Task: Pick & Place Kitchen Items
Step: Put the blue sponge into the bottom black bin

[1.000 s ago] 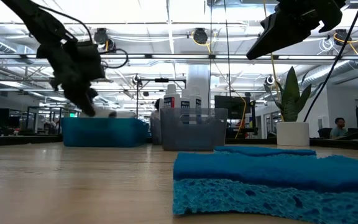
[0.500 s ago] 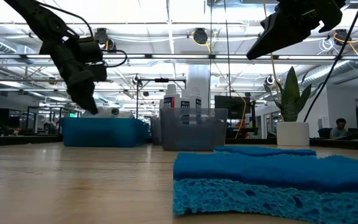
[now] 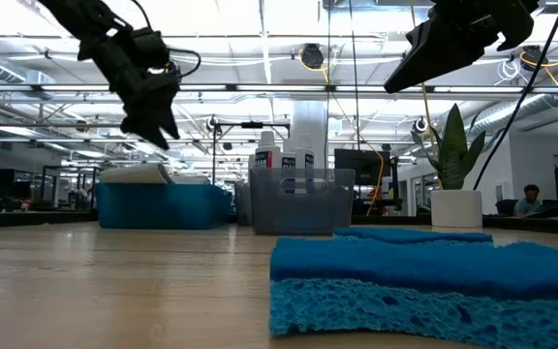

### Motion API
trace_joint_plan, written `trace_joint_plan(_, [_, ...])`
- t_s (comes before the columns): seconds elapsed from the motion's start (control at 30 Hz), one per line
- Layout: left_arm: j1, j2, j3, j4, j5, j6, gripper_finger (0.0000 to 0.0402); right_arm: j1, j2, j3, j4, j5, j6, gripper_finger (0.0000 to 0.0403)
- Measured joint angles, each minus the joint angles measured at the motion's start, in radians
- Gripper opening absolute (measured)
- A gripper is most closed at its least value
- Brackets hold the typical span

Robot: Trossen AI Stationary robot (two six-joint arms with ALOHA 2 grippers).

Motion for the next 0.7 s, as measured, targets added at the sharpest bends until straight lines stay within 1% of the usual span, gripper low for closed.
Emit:
trace_joint_plan(0.13, [0.000, 0.000, 0.083, -0.014, 0.009, -0.099, 0.0278, 0.000, 0.000, 0.000, -0.008, 0.000, 0.000, 0.0004])
trace_joint_plan(0.2, [0.000, 0.000, 0.124, -0.019, 0.046, -0.155, 0.0278, 0.000, 0.000, 0.000, -0.018, 0.000, 0.004, 0.0004])
trace_joint_plan(0.3, [0.000, 0.000, 0.190, -0.038, 0.152, -0.212, 0.0280, 0.000, 0.000, 0.000, -0.024, 0.000, 0.014, 0.0004])
trace_joint_plan(0.4, [0.000, -0.001, 0.256, -0.112, 0.287, -0.200, 0.0280, 0.000, 0.000, 0.000, -0.024, 0.000, 0.014, 0.0004])
trace_joint_plan(0.5, [-0.007, -0.036, 0.290, -0.141, 0.358, -0.196, 0.0277, 0.000, 0.000, 0.000, -0.024, 0.000, 0.014, 0.0004])
trace_joint_plan(0.6, [-0.048, -0.105, 0.282, -0.140, 0.343, -0.167, 0.0276, 0.000, 0.000, 0.000, -0.030, 0.000, 0.014, 0.0004])
trace_joint_plan(0.7, [-0.135, -0.210, 0.230, -0.133, 0.265, -0.135, 0.0280, 0.000, 0.000, 0.000, -0.036, 0.000, 0.014, 0.0004])
